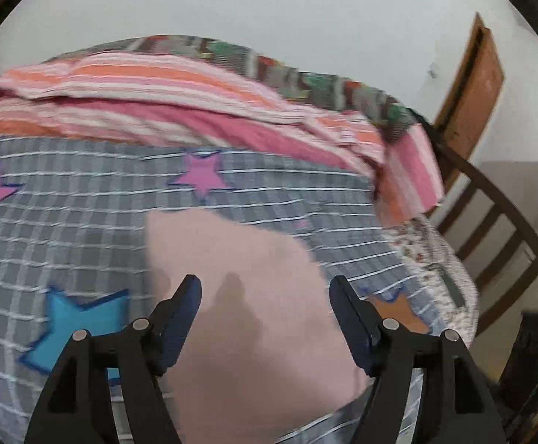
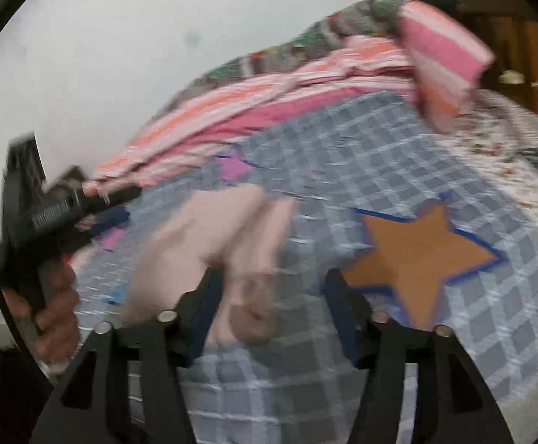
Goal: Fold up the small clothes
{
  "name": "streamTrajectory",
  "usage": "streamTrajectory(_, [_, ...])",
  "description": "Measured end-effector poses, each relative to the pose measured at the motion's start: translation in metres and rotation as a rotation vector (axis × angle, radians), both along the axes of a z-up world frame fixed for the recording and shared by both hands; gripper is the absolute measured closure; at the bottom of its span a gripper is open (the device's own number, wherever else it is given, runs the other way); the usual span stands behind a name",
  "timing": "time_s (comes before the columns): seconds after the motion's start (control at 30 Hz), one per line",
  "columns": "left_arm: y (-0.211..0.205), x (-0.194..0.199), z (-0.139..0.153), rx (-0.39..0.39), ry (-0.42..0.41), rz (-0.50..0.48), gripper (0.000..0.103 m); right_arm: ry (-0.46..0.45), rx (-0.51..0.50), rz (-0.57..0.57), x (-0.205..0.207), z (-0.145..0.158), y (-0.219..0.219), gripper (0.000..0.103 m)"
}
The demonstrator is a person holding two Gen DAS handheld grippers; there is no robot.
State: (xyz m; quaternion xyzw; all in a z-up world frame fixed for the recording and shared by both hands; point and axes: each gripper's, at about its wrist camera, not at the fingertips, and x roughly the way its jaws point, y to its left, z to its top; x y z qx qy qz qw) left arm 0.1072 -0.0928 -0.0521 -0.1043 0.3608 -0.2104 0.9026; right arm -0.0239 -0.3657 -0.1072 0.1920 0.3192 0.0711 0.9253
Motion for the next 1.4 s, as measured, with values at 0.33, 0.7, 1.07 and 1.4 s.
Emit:
streamTrajectory(0.33, [0.071,-0.013,-0.044,0.0,0.075,0.066,0.033,0.11,0.022,0.091,0.101,-0.039,0.073,0.058])
streamTrajectory(0.7, [0.069,-0.006,-0.062,-0.046,0.084,0.006,0.033,-0.03,-0.056,0.061,0.074,-0.011,0.053,0.091])
streamTrajectory(1.07, [0.065,-0.002,-0.067,-0.062,0.111,-0.012,0.033,0.136,0.132,0.046,0.108,-0.063,0.017,0.033])
streamTrajectory(1.4, [0.097,-0.01,-0.07,-0.106,0.114,0.028,0.033,0.281,0.246,0.17,0.165,-0.093,0.032,0.046])
